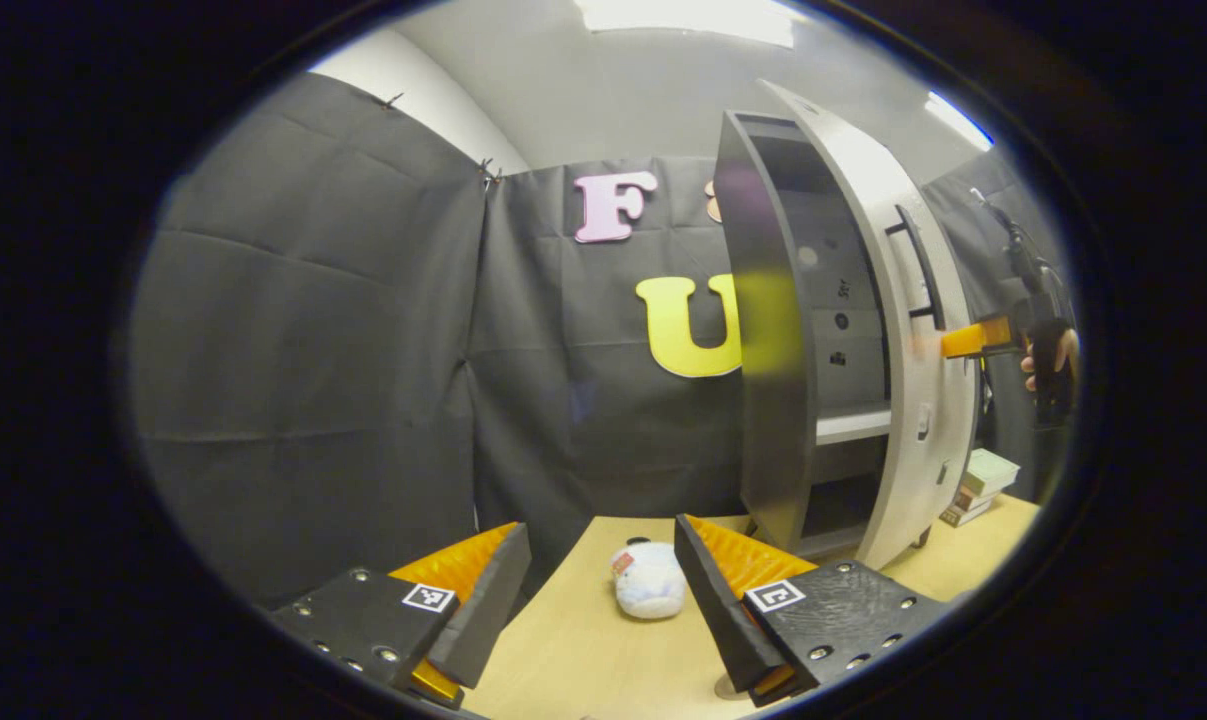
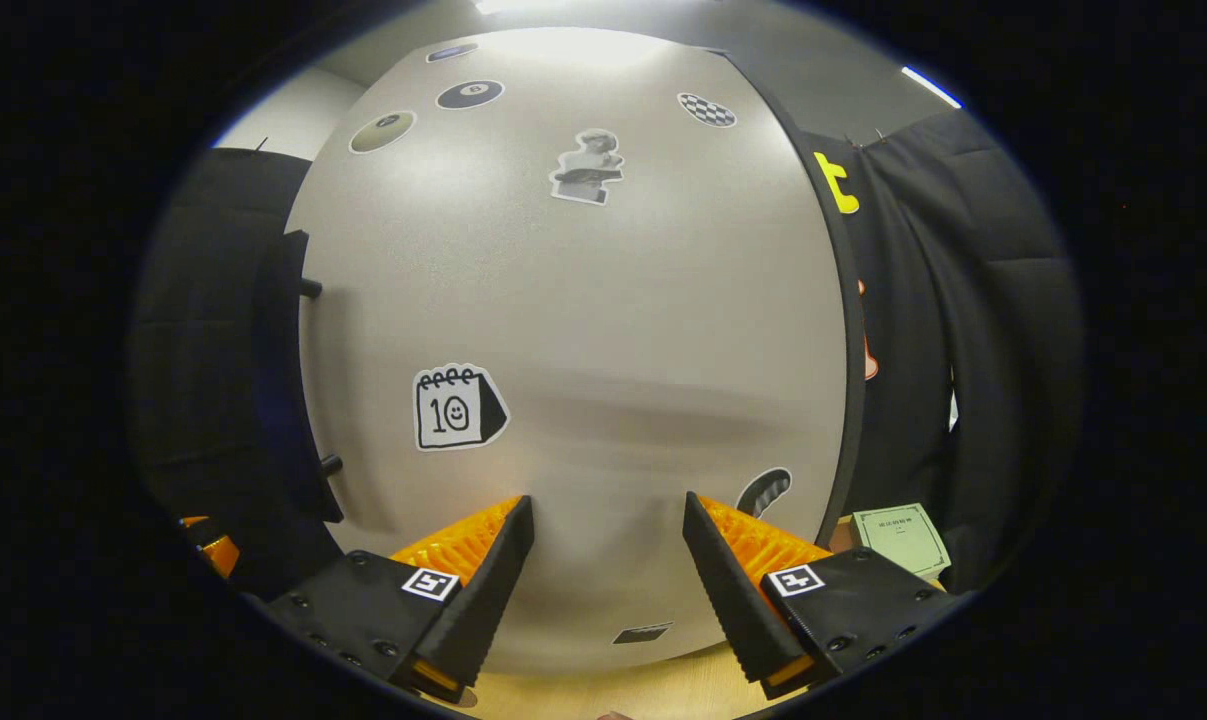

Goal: Open the cabinet door with the right hand, grasp the bottle in the cabinet with the left hand and place it on the coaster, then close the cabinet door with the right hand.

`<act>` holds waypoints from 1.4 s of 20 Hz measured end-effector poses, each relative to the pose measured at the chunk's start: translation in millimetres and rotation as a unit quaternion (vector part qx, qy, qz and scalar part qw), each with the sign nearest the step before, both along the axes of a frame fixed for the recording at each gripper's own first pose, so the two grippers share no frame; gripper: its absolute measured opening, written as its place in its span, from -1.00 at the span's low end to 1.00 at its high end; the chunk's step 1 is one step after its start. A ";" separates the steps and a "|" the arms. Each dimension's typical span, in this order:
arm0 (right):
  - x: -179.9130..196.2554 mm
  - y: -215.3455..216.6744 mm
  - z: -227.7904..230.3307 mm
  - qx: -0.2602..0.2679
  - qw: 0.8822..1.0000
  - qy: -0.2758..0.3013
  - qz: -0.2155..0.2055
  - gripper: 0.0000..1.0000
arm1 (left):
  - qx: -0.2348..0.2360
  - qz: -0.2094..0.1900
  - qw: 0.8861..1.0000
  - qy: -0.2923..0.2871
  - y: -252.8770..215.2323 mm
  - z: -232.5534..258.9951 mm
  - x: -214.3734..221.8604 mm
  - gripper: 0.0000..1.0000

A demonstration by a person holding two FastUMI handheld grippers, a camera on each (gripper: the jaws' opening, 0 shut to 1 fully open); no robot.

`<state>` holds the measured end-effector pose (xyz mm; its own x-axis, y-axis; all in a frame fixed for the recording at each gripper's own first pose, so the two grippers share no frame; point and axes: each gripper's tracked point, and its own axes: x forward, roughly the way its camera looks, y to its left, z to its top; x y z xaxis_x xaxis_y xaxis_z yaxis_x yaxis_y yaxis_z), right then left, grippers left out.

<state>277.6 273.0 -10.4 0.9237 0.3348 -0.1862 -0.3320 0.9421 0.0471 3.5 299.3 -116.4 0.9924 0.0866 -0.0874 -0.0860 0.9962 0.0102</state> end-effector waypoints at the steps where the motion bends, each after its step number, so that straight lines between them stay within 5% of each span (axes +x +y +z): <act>1: -0.2 -0.1 -0.9 -0.002 1.000 0.000 -0.002 0.92 | 0.001 0.001 1.000 0.001 1.7 0.7 0.2 0.79; 16: -8.9 0.2 5.1 -0.004 1.000 -0.018 -0.011 0.93 | 0.005 0.020 1.000 0.015 -3.4 6.2 -34.4 0.76; 19: -18.8 -3.4 17.4 0.003 1.000 -0.027 0.009 0.92 | -0.004 0.027 1.000 0.009 -22.8 15.1 -43.7 0.76; 28: -92.1 -82.3 58.1 0.019 0.997 -0.055 0.046 0.92 | 0.015 -0.035 0.999 -0.020 -127.7 60.3 -45.4 0.77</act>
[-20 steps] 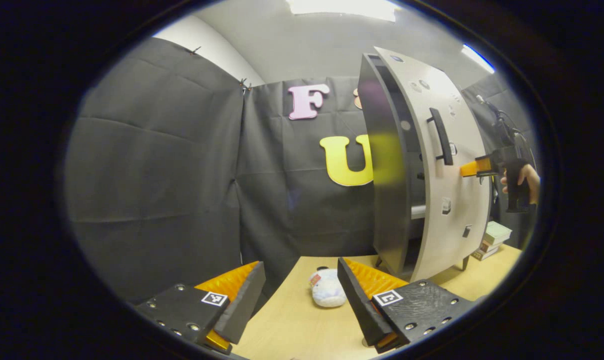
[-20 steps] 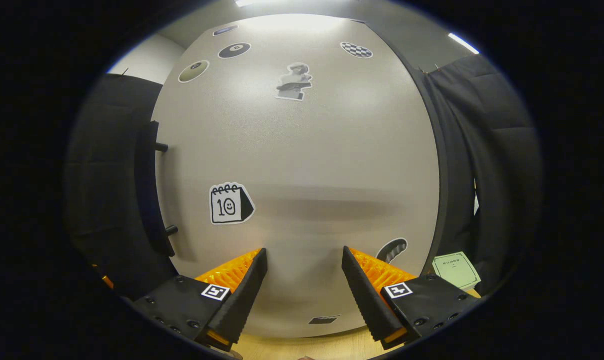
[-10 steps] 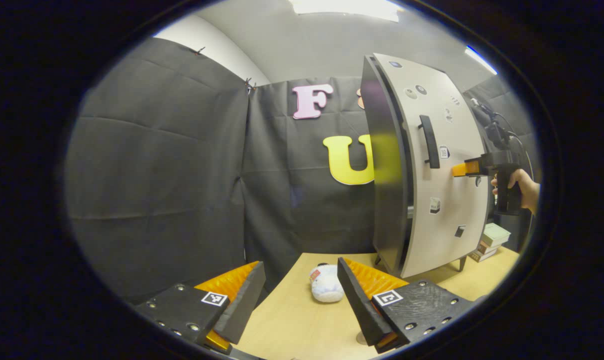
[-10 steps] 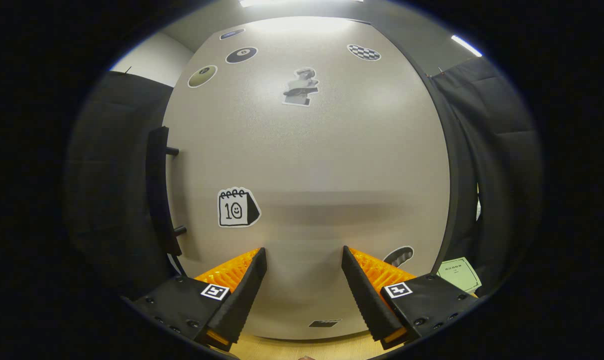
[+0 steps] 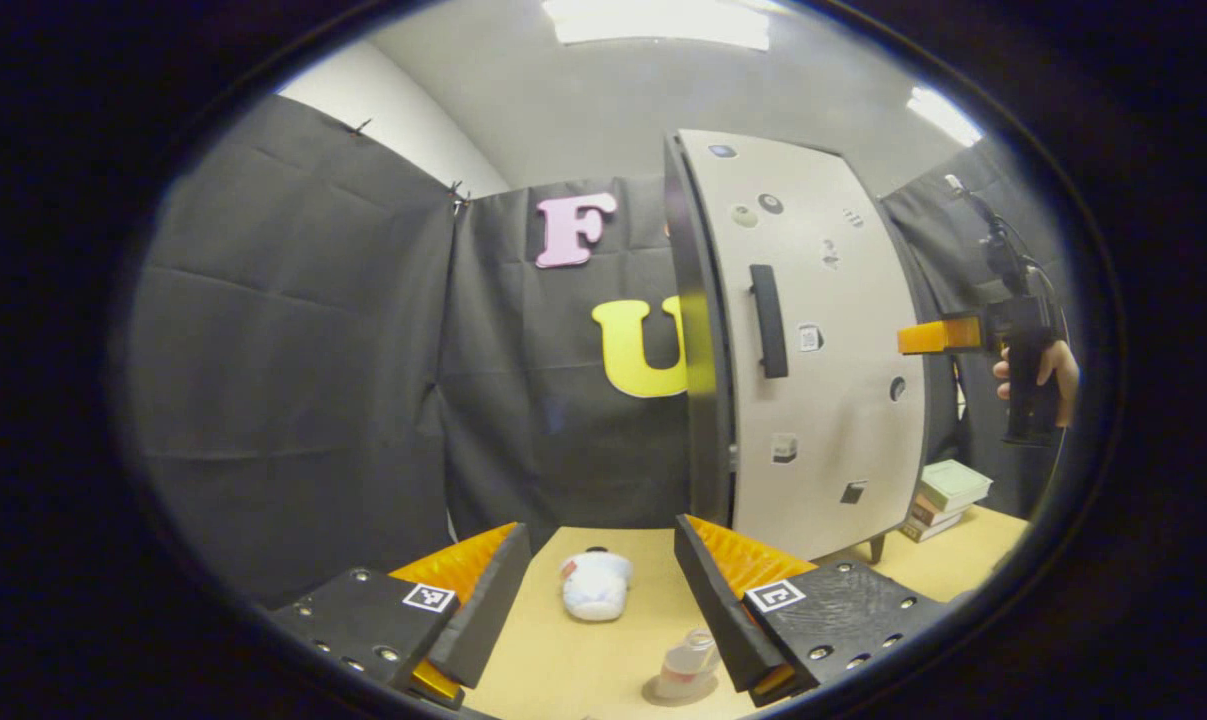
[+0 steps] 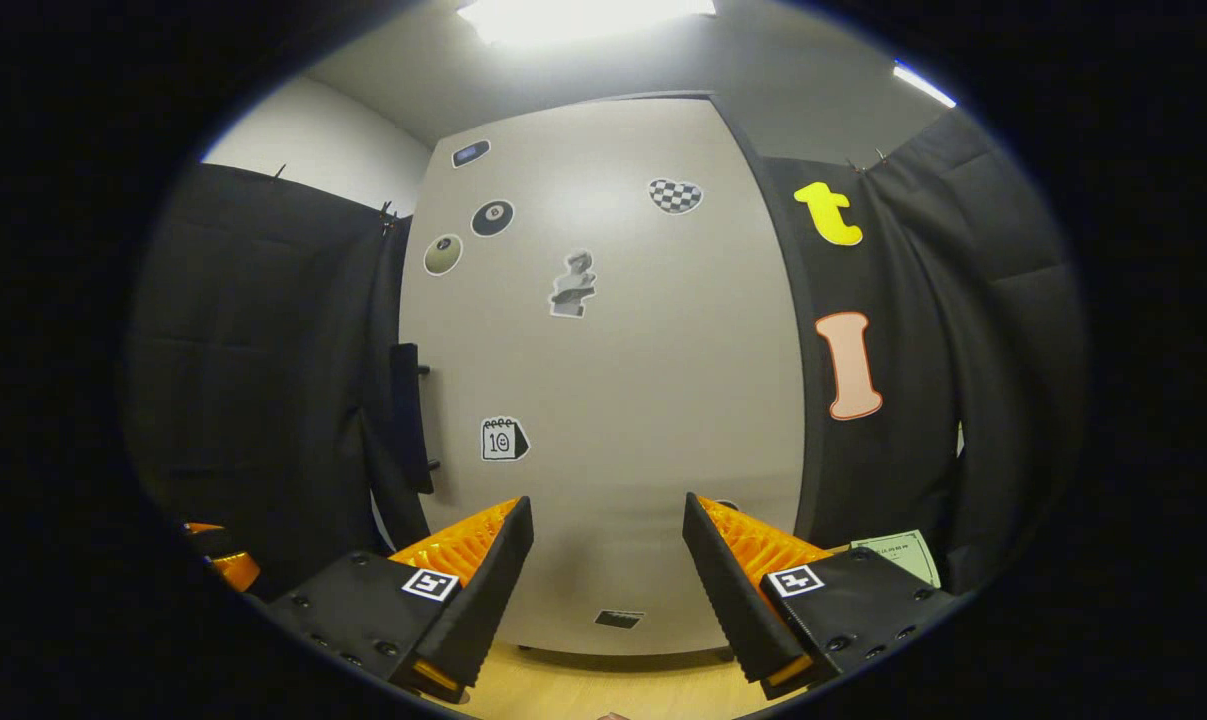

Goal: Open the cabinet door with the right hand, grasp the bottle in the cabinet with the left hand and place it on the coaster, then close the cabinet door with the right hand.

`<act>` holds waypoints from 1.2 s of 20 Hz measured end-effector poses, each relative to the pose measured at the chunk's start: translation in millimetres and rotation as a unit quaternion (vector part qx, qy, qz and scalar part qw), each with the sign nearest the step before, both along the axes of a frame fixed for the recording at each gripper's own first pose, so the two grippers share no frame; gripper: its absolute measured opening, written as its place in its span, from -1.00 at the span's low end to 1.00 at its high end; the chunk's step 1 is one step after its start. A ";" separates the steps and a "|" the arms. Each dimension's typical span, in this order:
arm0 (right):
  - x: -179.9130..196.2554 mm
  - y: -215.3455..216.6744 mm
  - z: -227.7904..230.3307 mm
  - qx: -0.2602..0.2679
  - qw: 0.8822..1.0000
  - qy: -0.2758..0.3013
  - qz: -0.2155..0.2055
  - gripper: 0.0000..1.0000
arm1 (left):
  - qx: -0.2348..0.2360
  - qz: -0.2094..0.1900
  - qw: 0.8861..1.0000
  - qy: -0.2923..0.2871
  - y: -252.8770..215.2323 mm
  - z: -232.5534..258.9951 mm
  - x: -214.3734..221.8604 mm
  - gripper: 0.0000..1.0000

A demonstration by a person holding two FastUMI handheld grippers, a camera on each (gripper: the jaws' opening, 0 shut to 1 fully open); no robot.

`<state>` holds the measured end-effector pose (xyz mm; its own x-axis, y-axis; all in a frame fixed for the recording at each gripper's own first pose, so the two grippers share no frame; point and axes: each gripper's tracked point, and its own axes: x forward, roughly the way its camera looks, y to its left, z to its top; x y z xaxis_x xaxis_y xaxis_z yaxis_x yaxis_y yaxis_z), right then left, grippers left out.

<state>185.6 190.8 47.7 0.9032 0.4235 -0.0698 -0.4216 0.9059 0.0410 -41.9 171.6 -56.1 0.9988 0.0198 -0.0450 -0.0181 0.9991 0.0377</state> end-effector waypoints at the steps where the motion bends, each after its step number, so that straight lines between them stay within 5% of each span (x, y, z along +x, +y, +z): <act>1: -5.5 -14.3 4.5 -0.001 1.000 -0.007 -0.005 0.92 | -0.002 -0.008 1.000 -0.003 -13.2 5.9 1.4 0.77; 8: -42.3 -120.8 12.0 -0.014 0.999 -0.031 -0.035 0.92 | -0.016 -0.049 0.999 -0.017 -92.3 36.4 -4.6 0.76; 15: -70.1 -212.0 9.1 -0.022 0.998 -0.042 -0.051 0.92 | 0.001 -0.043 0.998 -0.037 -131.9 78.0 -24.9 0.76; 24: -122.7 -239.7 9.4 -0.023 0.996 -0.047 -0.070 0.92 | -0.015 -0.028 0.998 -0.053 -110.8 99.4 -64.3 0.76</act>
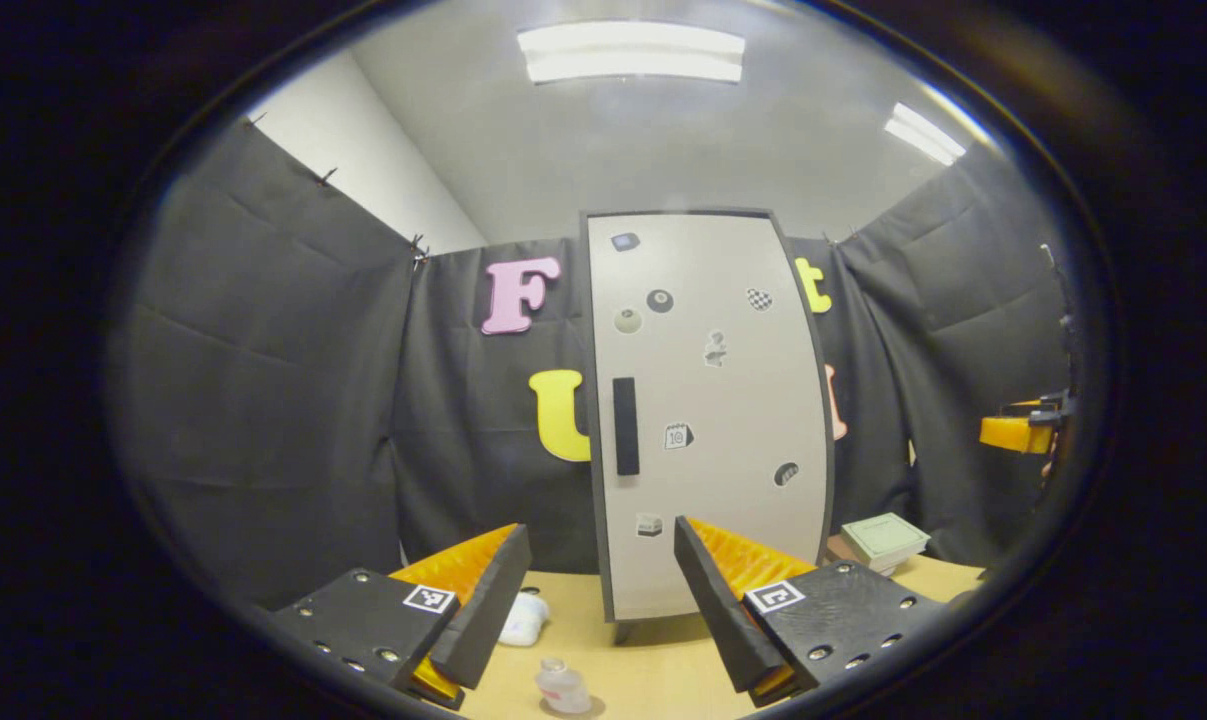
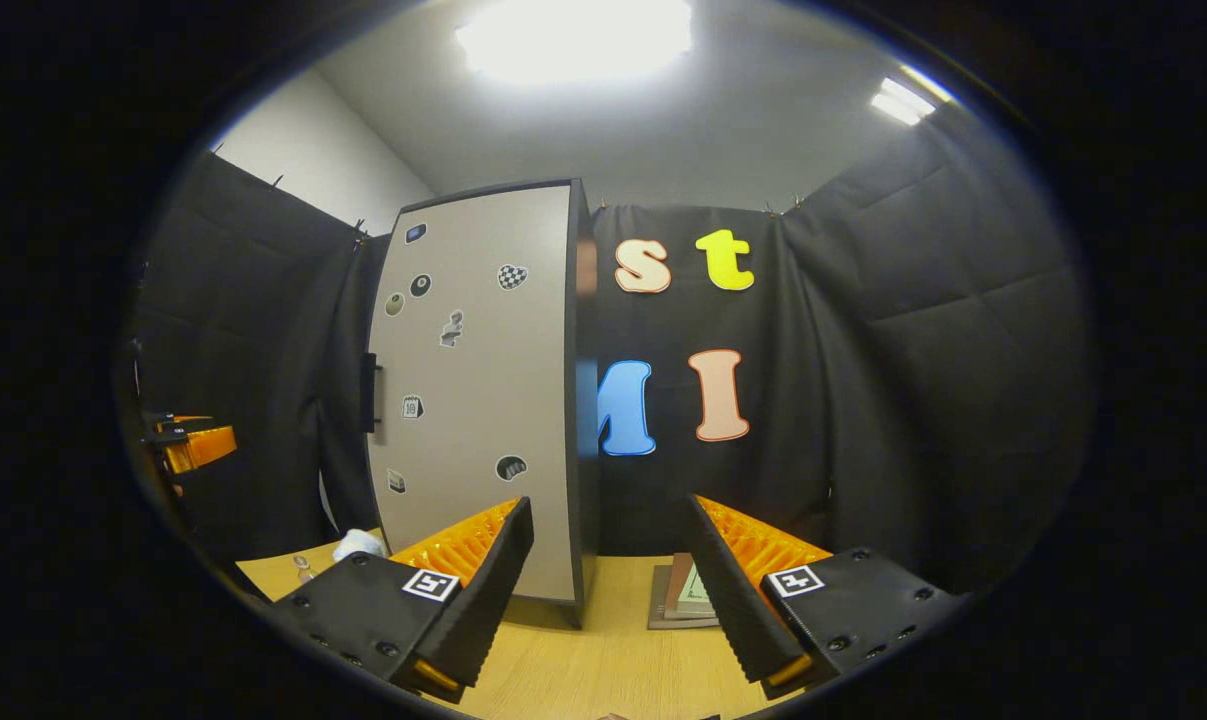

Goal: Open the cabinet door with the right hand, grasp the bottle in the cabinet with the left hand and place it on the coaster, then close the cabinet door with the right hand.

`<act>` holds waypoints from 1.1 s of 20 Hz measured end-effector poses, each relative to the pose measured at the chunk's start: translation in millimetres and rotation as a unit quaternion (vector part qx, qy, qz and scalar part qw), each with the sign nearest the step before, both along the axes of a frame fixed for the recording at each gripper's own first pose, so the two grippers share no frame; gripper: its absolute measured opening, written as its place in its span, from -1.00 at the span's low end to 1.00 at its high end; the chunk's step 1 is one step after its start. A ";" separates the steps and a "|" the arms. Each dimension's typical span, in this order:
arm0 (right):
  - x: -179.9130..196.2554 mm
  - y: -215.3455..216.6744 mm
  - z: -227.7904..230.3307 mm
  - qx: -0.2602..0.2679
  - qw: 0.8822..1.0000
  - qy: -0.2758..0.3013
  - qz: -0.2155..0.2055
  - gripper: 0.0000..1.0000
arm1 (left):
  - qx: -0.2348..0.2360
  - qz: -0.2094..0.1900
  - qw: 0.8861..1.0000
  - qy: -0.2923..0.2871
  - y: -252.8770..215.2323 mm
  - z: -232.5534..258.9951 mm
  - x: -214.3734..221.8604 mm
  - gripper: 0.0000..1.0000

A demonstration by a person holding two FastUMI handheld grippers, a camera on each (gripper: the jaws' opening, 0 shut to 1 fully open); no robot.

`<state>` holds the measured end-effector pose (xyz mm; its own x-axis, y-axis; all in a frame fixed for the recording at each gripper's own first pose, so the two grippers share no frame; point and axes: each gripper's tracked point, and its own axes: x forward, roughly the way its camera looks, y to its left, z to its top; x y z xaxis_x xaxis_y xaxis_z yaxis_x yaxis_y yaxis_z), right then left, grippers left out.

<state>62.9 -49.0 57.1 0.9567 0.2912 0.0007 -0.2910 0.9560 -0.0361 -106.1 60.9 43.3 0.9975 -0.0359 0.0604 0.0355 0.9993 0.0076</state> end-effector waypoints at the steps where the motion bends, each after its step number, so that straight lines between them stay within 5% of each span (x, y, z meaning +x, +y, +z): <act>1: -5.4 2.6 1.9 0.002 1.000 -0.001 -0.002 0.92 | -0.005 0.004 1.000 0.009 7.2 -4.4 -0.8 0.76; 8: -28.1 19.5 10.8 0.000 1.000 -0.010 -0.018 0.92 | 0.004 0.028 1.000 0.014 56.8 -6.1 -13.7 0.76; 22: -31.4 40.4 9.4 -0.005 1.000 -0.006 -0.029 0.92 | 0.019 0.008 1.000 0.018 59.9 -13.1 2.4 0.76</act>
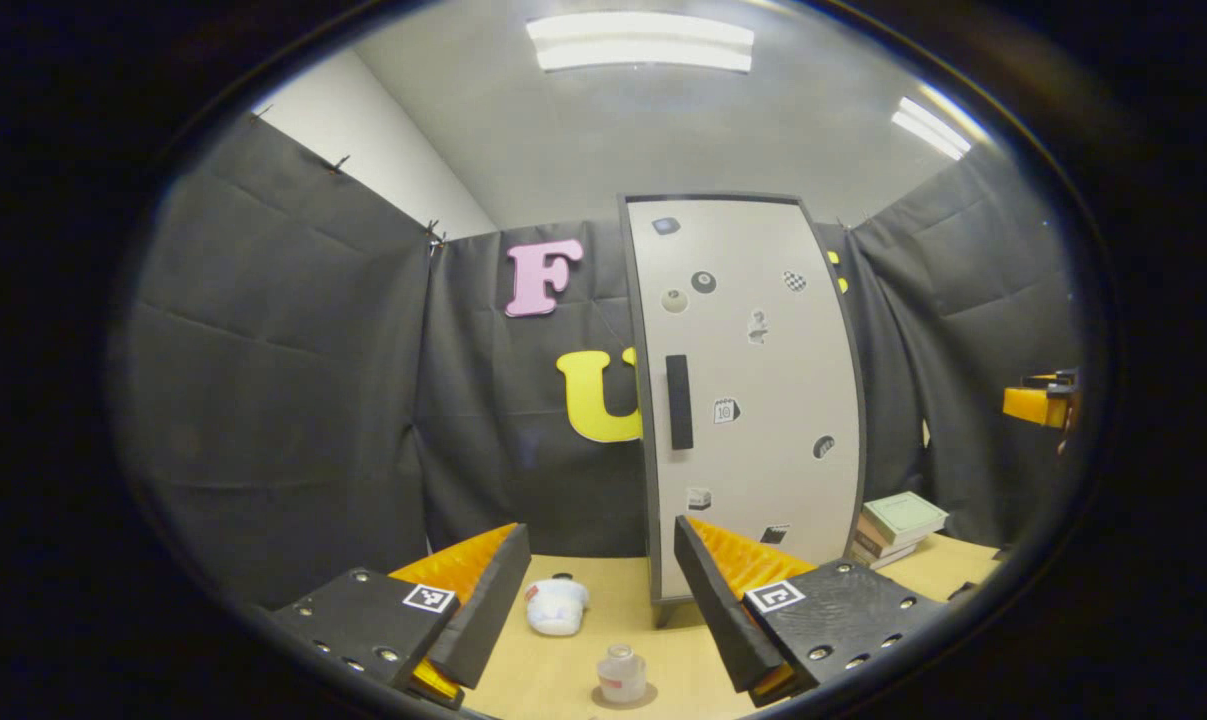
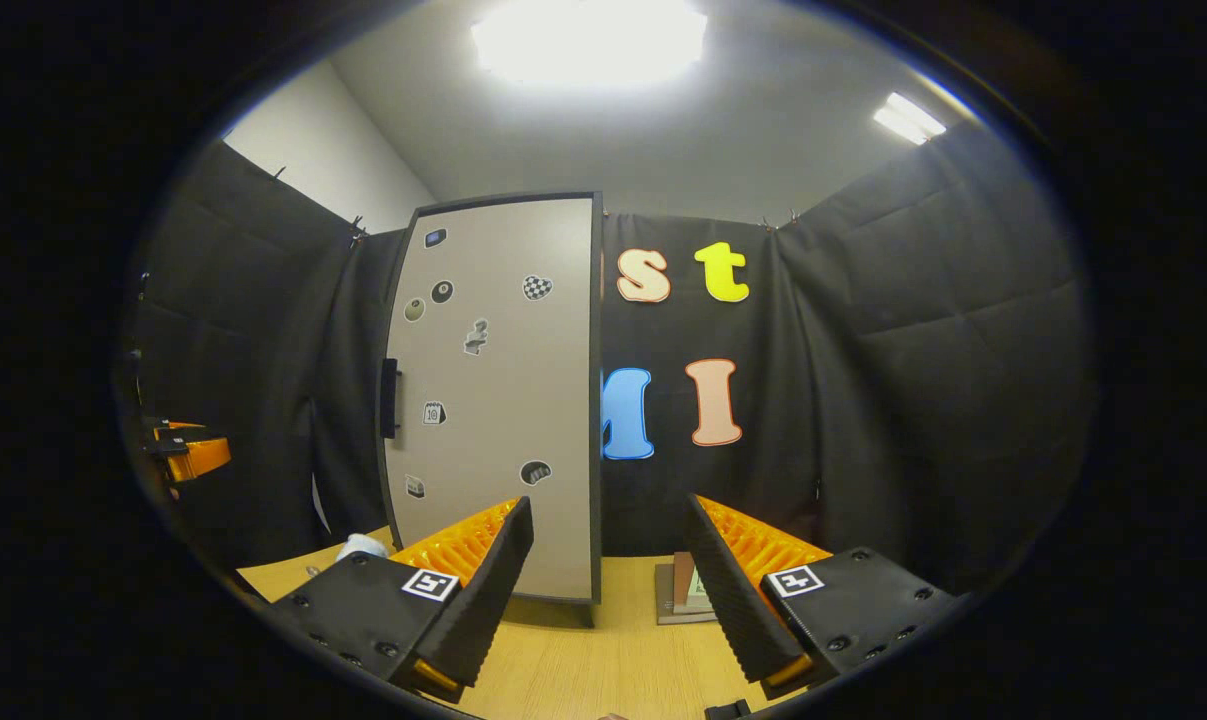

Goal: Open the cabinet door with the right hand, grasp the bottle in the cabinet with the left hand and place it on the coaster, then close the cabinet door with the right hand.

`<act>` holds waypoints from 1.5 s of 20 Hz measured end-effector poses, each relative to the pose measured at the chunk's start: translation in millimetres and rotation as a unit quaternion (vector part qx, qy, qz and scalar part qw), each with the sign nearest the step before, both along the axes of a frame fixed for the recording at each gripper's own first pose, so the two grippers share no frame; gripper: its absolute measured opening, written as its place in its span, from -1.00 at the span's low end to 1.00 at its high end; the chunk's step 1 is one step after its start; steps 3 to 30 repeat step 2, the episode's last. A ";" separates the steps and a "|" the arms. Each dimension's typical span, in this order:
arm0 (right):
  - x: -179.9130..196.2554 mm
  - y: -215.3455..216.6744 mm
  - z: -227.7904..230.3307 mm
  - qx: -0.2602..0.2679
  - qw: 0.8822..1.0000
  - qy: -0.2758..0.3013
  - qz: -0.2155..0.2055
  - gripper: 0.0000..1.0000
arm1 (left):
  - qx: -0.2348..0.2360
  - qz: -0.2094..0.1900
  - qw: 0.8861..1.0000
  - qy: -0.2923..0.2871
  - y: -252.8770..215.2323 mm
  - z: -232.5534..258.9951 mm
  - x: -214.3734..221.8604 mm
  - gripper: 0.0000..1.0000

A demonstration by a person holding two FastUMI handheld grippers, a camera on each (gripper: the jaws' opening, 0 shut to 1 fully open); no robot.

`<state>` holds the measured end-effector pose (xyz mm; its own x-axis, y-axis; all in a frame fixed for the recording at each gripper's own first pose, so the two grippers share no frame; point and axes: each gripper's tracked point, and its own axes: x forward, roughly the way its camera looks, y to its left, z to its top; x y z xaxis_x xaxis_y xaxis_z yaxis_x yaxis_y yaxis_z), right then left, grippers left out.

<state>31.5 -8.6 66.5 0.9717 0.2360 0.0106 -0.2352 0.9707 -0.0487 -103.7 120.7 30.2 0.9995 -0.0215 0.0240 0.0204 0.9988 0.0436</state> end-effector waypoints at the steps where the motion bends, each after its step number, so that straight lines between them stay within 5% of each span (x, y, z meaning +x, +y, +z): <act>1: -0.5 0.5 -0.2 0.000 1.000 0.000 0.000 0.92 | -0.001 0.000 1.000 0.001 0.5 -0.6 0.8 0.76; 30: -0.2 0.8 -0.1 0.000 1.000 -0.001 -0.002 0.92 | -0.002 0.000 1.000 0.002 1.7 -1.6 -0.9 0.76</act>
